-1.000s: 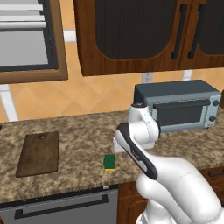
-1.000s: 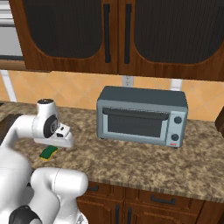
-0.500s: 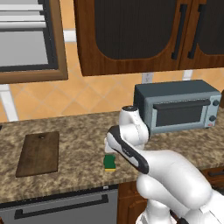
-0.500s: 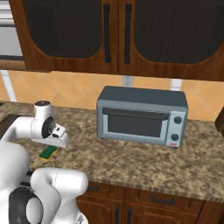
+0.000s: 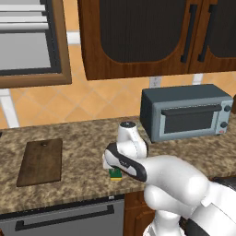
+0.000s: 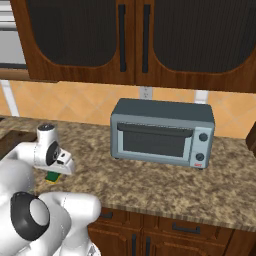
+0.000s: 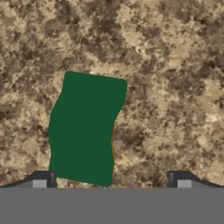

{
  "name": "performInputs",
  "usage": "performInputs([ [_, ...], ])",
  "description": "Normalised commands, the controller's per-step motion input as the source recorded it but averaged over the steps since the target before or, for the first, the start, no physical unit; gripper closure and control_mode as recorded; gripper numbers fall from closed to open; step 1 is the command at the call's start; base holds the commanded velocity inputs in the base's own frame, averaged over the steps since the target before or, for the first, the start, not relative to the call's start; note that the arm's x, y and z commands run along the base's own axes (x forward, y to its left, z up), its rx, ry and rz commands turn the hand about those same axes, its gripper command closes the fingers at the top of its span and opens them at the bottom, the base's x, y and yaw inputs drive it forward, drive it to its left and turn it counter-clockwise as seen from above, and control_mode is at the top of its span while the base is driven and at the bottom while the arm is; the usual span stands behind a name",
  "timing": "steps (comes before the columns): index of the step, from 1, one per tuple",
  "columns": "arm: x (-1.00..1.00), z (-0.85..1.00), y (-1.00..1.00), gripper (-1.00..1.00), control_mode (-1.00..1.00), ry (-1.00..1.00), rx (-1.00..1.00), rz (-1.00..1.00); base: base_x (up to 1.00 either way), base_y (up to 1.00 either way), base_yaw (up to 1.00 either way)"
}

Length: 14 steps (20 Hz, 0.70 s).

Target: Pick up the sponge from the counter and clean the cutting board by briefly scrubbing or pressing down on the cutting board. Once finished, release the sponge.

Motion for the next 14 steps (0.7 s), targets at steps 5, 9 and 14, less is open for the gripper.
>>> performInputs([
  [5, 0.26, -0.20, 0.20, -1.00, -1.00, 0.01, 0.00, 0.00, 0.00, 0.00, 0.00],
  [9, 0.39, -0.20, 0.02, -1.00, -1.00, 0.01, 0.01, 0.00, 0.00, 0.00, 0.00],
  [14, 0.26, -0.19, 0.21, -1.00, -1.00, 0.00, 0.01, 0.00, 0.00, 0.00, 0.00],
])
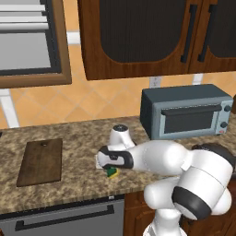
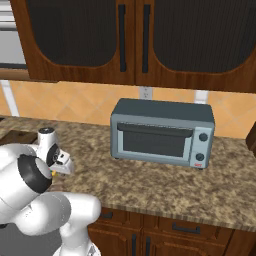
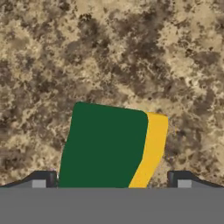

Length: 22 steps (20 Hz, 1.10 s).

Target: Pick up the sponge from the counter and clean the cutting board by briefly scrubbing or pressing down on the cutting board. Once finished, release the sponge.

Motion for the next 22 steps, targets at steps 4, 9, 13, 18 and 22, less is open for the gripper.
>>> performInputs([
  [4, 0.02, -0.30, 0.16, -1.00, -1.00, 0.00, 0.00, 0.00, 0.00, 0.00, 0.00],
  [9, 0.00, -0.42, 0.00, -1.00, -1.00, 0.02, 0.00, 0.00, 0.00, 0.00, 0.00],
  [13, -0.12, -0.48, 0.00, 1.00, -1.00, 0.03, 0.00, 0.00, 0.00, 0.00, 0.00],
  [18, -0.44, -0.46, -0.01, 1.00, -1.00, 0.00, 0.00, 0.00, 0.00, 0.00, 0.00],
  [22, -0.41, -0.23, -0.08, 1.00, -1.00, 0.00, 0.03, 0.00, 0.00, 0.00, 0.00],
])
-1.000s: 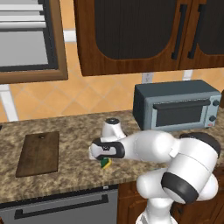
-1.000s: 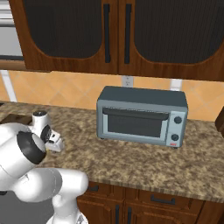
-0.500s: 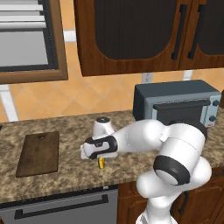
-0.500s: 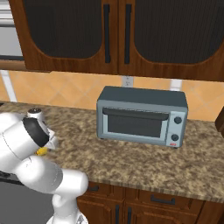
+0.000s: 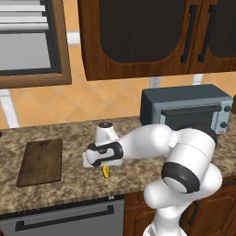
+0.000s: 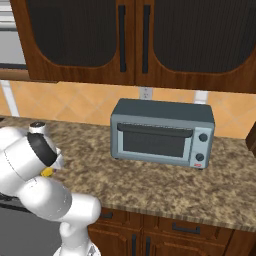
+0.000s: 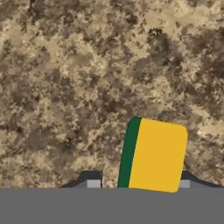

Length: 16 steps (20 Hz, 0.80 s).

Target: Pick up the sponge from the counter and clean the cutting board by briefly scrubbing or pressing down on the cutting board. Once finished, release the sponge.

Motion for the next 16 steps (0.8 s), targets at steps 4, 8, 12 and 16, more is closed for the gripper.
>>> performInputs([
  [4, -0.37, 0.12, -0.02, 1.00, -1.00, -0.01, 0.06, -0.07, 0.00, 0.00, 0.00],
  [8, -0.23, 0.45, 0.29, 1.00, -1.00, -0.06, 0.05, -0.22, 0.00, 0.00, 0.00],
  [12, -0.02, 0.39, 0.61, 1.00, -1.00, -0.06, 0.00, -0.37, 0.00, 0.00, 0.00],
  [16, 0.00, 0.32, 0.55, 1.00, -1.00, -0.15, 0.00, -0.43, 0.00, 0.00, 0.00],
])
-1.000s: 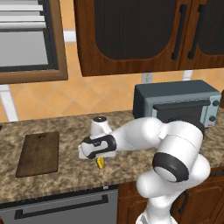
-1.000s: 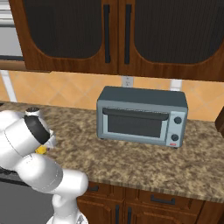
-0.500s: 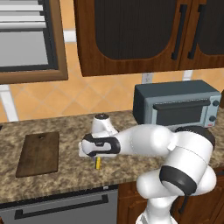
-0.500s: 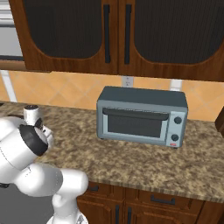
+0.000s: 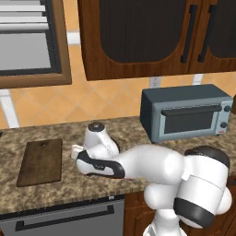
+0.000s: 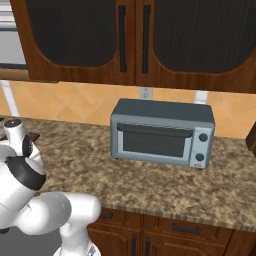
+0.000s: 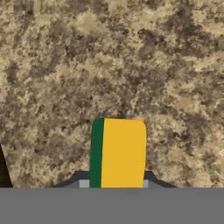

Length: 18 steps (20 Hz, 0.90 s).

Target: Pick up the sponge from the counter and clean the cutting board by briefly scrubbing or pressing down on the cutting board. Once finished, release the sponge.

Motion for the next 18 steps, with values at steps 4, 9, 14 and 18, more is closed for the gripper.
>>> performInputs([
  [4, 0.00, 0.27, 0.47, 1.00, -1.00, -0.09, 0.00, -0.45, 0.00, 0.00, 0.00],
  [9, 0.00, 0.03, 0.49, 1.00, -1.00, 0.07, 0.08, -0.36, 0.00, 0.00, 0.00],
  [14, 0.08, 0.10, 0.48, 1.00, -1.00, 0.12, 0.06, -0.27, 0.00, 0.00, 0.00],
  [18, 0.02, 0.01, 0.30, 1.00, -1.00, 0.03, 0.05, -0.22, 0.00, 0.00, 0.00],
])
